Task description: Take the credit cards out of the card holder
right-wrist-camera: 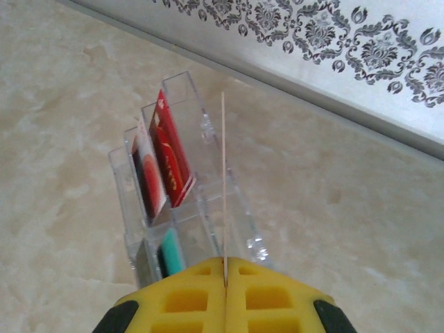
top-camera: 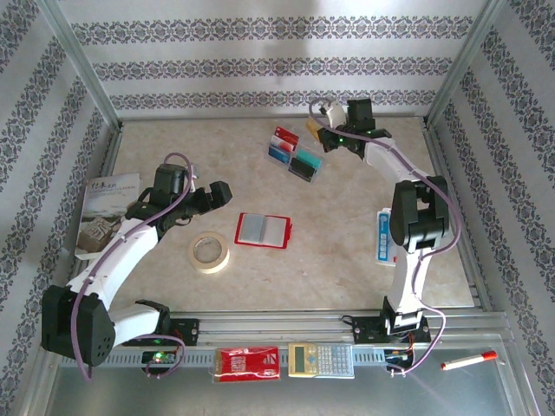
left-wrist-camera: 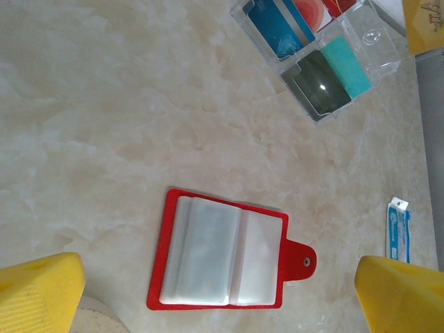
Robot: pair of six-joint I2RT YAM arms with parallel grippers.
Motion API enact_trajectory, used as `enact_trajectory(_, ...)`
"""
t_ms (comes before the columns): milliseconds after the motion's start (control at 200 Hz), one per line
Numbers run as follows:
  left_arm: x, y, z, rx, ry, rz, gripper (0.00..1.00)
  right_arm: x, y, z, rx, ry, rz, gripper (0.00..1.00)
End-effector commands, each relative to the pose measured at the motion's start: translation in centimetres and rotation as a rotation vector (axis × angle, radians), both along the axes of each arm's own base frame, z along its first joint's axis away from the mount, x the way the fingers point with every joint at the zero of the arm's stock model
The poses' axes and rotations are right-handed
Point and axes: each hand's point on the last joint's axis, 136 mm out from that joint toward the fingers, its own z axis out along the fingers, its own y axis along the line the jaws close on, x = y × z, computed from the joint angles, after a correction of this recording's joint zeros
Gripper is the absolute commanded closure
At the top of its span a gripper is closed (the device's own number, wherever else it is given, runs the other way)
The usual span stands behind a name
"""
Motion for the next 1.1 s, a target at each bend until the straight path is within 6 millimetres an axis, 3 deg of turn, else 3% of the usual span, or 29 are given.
enact_trajectory(0, 0.3, 0.0, 0.1, -0.010, 0.029, -0.004, 0.00, -0.1, 0.5, 0.9, 0.033, -0.005, 0.114, 1.00)
enact_trajectory(250, 0.9, 0.3, -1.4, 0.015, 0.079, 0.003, 0.00, -0.3, 0.4, -1.4, -0.041, 0.045, 0.181, 1.00)
enact_trajectory(794, 0.8, 0.2, -2.4, 0.013, 0.107, -0.013, 0.00, 0.7, 0.3, -4.7, -0.102, 0.101, 0.177, 1.00)
enact_trajectory(904, 0.8, 0.2, -2.4, 0.016, 0.109, -0.015, 0.00, 0.5, 0.6, -4.1, -0.089, 0.093, 0.191, 1.00)
enact_trajectory(1094, 0.8, 0.2, -2.2, 0.017, 0.106, -0.017, 0.00, 0.6, 0.8, -1.2, -0.091, 0.028, 0.198, 1.00)
